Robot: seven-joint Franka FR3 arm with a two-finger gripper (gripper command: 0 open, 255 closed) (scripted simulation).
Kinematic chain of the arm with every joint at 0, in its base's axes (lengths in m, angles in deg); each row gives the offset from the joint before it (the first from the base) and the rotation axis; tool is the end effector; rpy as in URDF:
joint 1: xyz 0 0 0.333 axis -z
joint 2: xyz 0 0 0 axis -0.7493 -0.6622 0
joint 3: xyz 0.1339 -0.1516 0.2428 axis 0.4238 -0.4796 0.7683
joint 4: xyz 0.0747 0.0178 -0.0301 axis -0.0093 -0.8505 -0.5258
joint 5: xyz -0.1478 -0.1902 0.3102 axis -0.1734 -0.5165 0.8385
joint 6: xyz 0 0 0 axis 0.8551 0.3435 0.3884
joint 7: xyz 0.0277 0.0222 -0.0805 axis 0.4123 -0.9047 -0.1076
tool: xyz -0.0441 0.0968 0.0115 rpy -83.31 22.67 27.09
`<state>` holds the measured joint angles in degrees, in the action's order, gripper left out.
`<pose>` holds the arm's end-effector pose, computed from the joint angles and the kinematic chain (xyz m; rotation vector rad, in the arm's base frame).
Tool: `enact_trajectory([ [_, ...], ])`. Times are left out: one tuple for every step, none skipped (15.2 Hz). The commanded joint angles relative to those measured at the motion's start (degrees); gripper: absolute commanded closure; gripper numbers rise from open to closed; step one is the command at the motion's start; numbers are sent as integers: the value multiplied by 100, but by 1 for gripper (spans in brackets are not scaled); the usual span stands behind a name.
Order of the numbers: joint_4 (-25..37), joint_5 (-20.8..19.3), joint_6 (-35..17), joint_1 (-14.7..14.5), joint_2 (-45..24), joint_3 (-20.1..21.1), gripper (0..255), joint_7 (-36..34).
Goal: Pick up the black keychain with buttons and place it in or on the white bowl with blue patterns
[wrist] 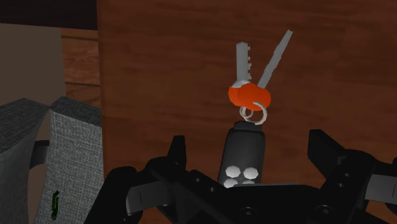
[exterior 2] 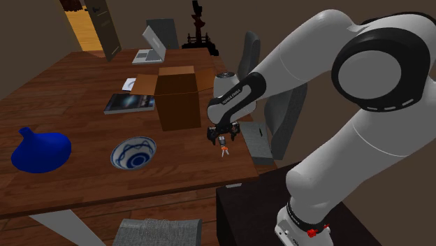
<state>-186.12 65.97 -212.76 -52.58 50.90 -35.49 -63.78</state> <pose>0.3852 0.1652 0.3074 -3.1368 0.0264 -0.0006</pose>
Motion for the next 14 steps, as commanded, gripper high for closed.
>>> enact_trajectory([
  [0,-1,-4,0,-3,0,0,-1],
  [0,-1,-4,0,-3,0,0,-1],
  [0,-1,-4,0,-3,0,255,-1],
  [0,-1,-4,0,-3,0,255,-1],
  [0,-1,-4,0,-3,0,255,-1],
  [0,-1,-4,0,-3,0,255,-1],
  [0,-1,-4,0,-3,0,255,-1],
  [0,-1,-4,0,-3,0,255,-1],
  [0,-1,-4,0,-3,0,255,-1],
  [0,-1,-4,0,-3,0,255,-1],
  [0,-1,-4,0,-3,0,255,-1],
  [0,-1,-4,0,-3,0,255,-1],
  [24,22,91,-8,70,-10,255,17],
  [50,41,186,-14,140,-20,255,32],
])
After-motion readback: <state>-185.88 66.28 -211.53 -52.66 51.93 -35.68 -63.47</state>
